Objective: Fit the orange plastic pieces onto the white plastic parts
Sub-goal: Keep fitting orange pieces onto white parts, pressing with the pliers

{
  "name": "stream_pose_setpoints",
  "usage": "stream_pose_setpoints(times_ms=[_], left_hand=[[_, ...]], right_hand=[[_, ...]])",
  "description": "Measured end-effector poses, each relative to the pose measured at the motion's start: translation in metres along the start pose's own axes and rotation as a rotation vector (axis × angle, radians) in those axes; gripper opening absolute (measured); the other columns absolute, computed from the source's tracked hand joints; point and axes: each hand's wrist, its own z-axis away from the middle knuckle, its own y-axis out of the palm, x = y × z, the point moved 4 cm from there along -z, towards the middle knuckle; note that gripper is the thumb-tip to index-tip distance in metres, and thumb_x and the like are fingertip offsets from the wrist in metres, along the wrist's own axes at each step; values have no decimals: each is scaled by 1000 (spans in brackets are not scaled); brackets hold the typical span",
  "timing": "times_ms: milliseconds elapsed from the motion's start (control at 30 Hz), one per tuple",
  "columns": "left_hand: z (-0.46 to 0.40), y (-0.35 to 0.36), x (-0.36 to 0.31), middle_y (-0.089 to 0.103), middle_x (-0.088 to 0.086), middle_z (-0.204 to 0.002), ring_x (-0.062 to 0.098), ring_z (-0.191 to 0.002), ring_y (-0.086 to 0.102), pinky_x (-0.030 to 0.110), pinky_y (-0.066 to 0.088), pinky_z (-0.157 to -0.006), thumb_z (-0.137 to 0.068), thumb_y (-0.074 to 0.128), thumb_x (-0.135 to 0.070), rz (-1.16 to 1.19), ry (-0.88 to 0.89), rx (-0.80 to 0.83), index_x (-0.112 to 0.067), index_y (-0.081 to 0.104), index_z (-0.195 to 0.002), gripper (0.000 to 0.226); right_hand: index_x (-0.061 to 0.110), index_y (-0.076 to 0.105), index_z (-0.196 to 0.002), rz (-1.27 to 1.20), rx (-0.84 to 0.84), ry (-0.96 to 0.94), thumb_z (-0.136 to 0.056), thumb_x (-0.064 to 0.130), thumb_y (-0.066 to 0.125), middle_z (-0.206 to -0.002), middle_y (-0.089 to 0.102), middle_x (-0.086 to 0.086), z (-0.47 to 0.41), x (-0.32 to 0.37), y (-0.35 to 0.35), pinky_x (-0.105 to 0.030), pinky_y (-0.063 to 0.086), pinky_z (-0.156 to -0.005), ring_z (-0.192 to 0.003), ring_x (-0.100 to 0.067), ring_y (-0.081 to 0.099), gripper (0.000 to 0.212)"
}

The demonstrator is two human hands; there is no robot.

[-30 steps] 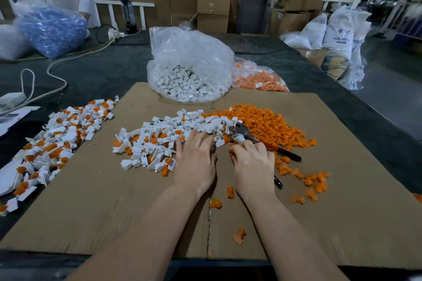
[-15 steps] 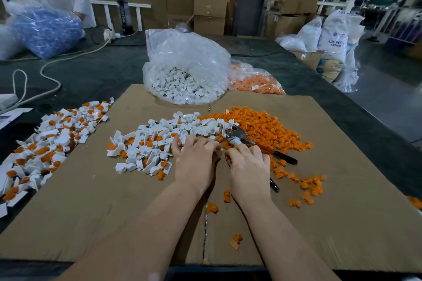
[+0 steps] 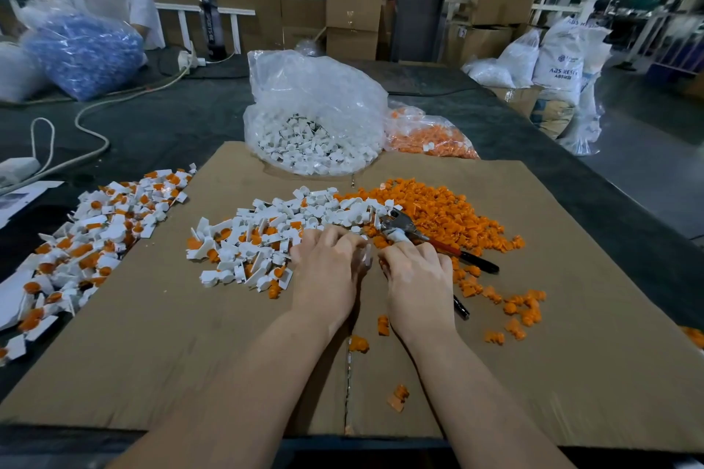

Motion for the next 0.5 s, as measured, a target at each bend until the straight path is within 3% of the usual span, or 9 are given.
stream_pose_setpoints(times_ms=[100, 267, 433, 500], left_hand=[[4, -3, -2, 62, -3, -113, 16, -102, 39, 23, 29, -85, -90, 59, -20, 164, 29, -2, -22, 60, -116, 25], [8, -4, -1, 51, 2, -107, 19, -106, 42, 15, 24, -83, -90, 56, -10, 226, 18, 54, -23, 49, -134, 47], [7, -5, 2, 45, -5, -95, 15, -101, 46, 13, 29, -79, -91, 57, -15, 323, -30, 88, -17, 66, -110, 21], [6, -6, 2, 47, -7, -94, 13, -98, 47, 11, 25, -75, -91, 57, -19, 330, -21, 87, -16, 67, -109, 20]], right_hand=[[17, 66, -79, -31, -75, -30, -65, -1, 75, -83, 67, 1, 1, 1, -3, -34, 41, -70, -76, -23, 56, 25], [17, 67, -77, -56, -148, -77, -63, -2, 78, -78, 67, 1, 3, 2, -6, -34, 43, -70, -73, -23, 58, 26], [16, 70, -80, -87, -182, -104, -63, 0, 80, -80, 68, 0, 3, 3, -8, -35, 45, -70, -73, -23, 60, 25], [16, 70, -81, -97, -181, -106, -64, 0, 80, -79, 67, 0, 3, 3, -9, -36, 45, -70, -73, -23, 60, 25]])
